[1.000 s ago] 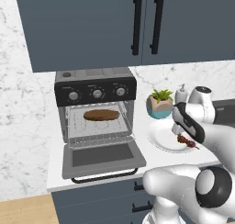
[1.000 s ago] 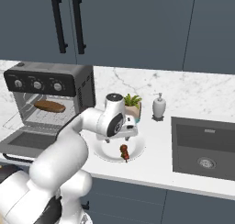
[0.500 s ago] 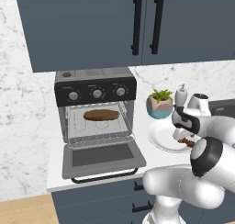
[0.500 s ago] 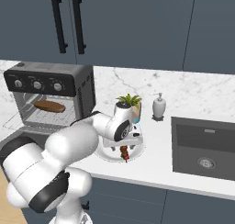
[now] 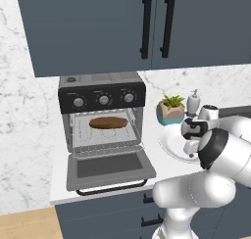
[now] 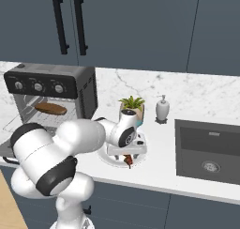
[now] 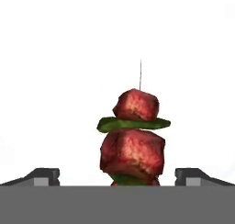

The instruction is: Pick up the kebab skewer and baguette bread, and place them inside the toaster oven. Close the toaster oven door and start by setting the timer.

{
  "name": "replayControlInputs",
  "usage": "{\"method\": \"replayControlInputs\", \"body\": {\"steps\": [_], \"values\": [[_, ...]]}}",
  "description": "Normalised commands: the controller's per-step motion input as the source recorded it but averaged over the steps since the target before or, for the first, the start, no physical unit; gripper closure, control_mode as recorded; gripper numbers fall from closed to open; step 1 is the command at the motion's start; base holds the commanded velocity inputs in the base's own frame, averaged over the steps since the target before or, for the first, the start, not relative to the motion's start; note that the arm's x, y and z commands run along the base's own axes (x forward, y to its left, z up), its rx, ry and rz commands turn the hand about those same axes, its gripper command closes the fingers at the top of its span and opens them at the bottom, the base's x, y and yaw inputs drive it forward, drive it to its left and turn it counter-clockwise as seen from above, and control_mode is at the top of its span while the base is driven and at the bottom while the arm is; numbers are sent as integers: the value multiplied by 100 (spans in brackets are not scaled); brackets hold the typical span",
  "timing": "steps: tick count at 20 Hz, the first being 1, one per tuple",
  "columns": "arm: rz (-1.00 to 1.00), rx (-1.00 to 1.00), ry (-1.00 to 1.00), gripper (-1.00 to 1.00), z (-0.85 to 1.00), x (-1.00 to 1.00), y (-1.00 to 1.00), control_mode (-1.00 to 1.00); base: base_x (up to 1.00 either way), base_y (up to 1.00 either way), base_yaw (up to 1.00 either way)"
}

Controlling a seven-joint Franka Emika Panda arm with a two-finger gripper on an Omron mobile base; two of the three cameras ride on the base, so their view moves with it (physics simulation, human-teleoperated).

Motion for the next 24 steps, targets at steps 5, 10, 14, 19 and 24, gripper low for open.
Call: {"method": "replayControlInputs", "body": {"steps": [5,10,14,19,24], "values": [[0,2,3,-100,-11,3,-5,-100,0,0,0],[0,0,0,-100,-3,1,-2,-100,0,0,0],[0,0,0,-100,0,0,0,-100,0,0,0],[0,0,0,100,0,0,0,-100,0,0,0],[0,0,0,100,0,0,0,-100,0,0,0]]}}
